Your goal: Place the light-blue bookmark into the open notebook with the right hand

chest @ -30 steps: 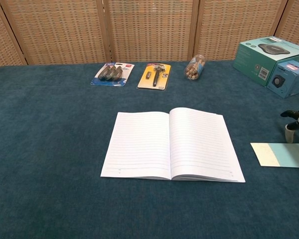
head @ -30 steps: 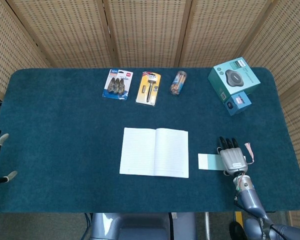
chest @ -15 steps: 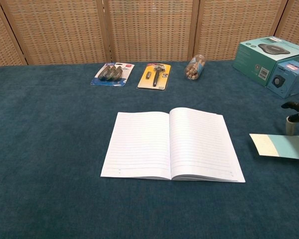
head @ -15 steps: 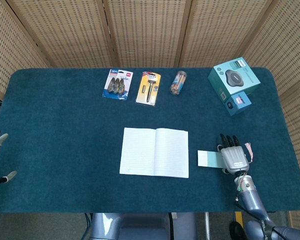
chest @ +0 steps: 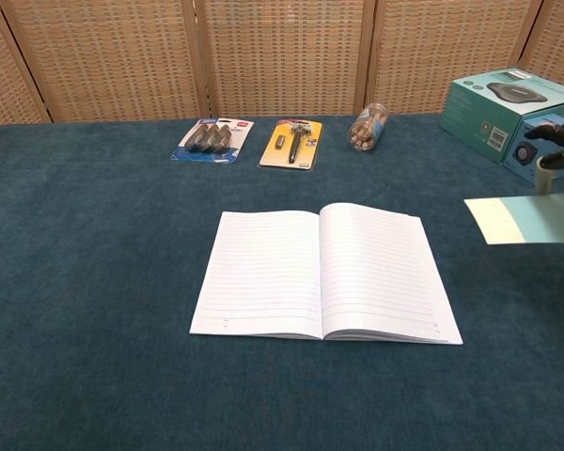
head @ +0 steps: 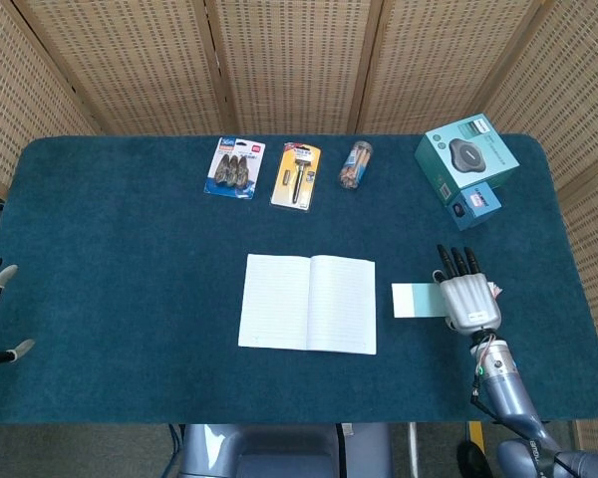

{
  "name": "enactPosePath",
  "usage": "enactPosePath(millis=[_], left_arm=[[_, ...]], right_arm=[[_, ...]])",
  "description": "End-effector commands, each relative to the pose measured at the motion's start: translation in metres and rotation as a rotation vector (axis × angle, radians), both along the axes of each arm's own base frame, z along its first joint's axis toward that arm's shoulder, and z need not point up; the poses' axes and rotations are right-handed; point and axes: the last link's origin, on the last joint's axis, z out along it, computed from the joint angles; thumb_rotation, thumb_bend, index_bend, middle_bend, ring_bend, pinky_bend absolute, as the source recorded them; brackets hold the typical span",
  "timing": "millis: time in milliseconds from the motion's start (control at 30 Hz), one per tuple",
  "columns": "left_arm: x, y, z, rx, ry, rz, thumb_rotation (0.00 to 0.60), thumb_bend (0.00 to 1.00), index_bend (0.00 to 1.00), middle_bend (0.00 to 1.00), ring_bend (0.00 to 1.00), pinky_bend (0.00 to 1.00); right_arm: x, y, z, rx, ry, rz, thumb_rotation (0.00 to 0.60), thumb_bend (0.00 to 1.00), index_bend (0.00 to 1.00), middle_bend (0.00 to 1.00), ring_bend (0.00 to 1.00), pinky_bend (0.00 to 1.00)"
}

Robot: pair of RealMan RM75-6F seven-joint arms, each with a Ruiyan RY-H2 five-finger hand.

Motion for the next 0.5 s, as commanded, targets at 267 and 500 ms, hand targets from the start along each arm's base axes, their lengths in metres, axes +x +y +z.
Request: enactPosePath(millis=[267,500], left_arm=[[-0.002,0.014,-0.008,-0.048,0.018,0.026,0.6,0.0,0.0,0.0,0.0,0.0],[-0.009,0.027,-0.008,-0.059,0.006,0.08,0.6,0.0,0.0,0.0,0.0,0.0]], right_arm=[[0.073,-0.027,0.012,-0.074,0.266,0.305,0.6,0.21,0.67,0.0,0.0,0.0],[0.13,-0.04,-0.007,-0.032,0.357,0.48,0.6,0.21,0.67,0.0,0.0,0.0]])
